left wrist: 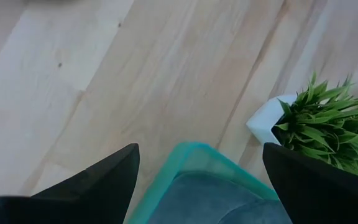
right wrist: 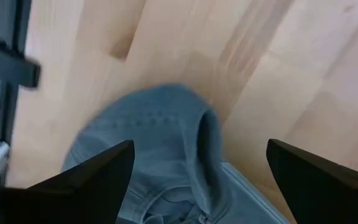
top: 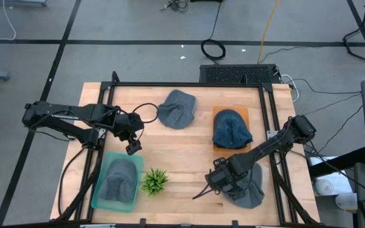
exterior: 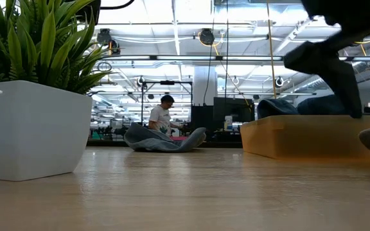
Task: Pick & Place hat
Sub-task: Put the bottom gray cap into the green bin
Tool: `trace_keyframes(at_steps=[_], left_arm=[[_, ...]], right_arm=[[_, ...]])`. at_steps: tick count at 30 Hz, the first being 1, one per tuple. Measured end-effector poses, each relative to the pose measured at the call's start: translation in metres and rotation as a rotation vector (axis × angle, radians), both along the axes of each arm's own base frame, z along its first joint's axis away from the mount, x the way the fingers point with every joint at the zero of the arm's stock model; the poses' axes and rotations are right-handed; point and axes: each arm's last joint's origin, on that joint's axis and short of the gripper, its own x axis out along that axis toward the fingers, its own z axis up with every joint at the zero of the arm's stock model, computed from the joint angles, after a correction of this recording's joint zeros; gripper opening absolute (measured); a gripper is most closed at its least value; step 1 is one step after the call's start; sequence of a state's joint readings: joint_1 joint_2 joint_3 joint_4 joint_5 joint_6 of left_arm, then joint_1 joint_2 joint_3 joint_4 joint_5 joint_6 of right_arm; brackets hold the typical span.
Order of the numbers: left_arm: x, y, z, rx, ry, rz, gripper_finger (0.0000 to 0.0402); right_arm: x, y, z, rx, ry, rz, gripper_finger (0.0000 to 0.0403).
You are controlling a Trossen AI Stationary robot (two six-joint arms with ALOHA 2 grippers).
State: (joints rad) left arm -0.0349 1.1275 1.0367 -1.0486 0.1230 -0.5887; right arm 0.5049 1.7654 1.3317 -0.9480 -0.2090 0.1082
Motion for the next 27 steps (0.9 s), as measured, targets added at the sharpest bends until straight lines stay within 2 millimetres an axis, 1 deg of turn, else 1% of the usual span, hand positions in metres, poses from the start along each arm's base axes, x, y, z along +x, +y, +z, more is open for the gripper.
trace_keyframes(at_steps=[5, 9, 12, 18, 22, 27], left_arm=[[0.0, 0.0, 0.0, 0.002, -0.003, -0.007, 0.0349], [0.0, 0.0, 0.0, -0.001, -0.003, -0.013, 0.0349], [0.0, 0.0, 0.0, 0.0, -0.003, -0.016, 0.0349], [0.0, 0.0, 0.0, -0.004, -0.002, -0.005, 0.0349], [0.0, 0.0, 0.0, -0.011, 0.002, 0.025, 0.0349], [0.0, 0.0, 0.0, -0.018, 0.004, 0.039, 0.0349]], right_arm=[[-0.004, -0.009, -0.013, -0.018, 0.033, 0.038, 0.0352], [-0.01, -0.013, -0.022, -0.033, 0.05, 0.141, 0.0352], [-0.012, -0.014, -0.022, -0.032, 0.048, 0.227, 0.0352], [-0.016, -0.023, -0.022, -0.057, 0.083, 0.382, 0.035], [-0.017, -0.028, -0.022, -0.117, 0.074, 0.512, 0.0324], [-0.016, -0.029, -0.024, -0.142, 0.046, 0.598, 0.0267]])
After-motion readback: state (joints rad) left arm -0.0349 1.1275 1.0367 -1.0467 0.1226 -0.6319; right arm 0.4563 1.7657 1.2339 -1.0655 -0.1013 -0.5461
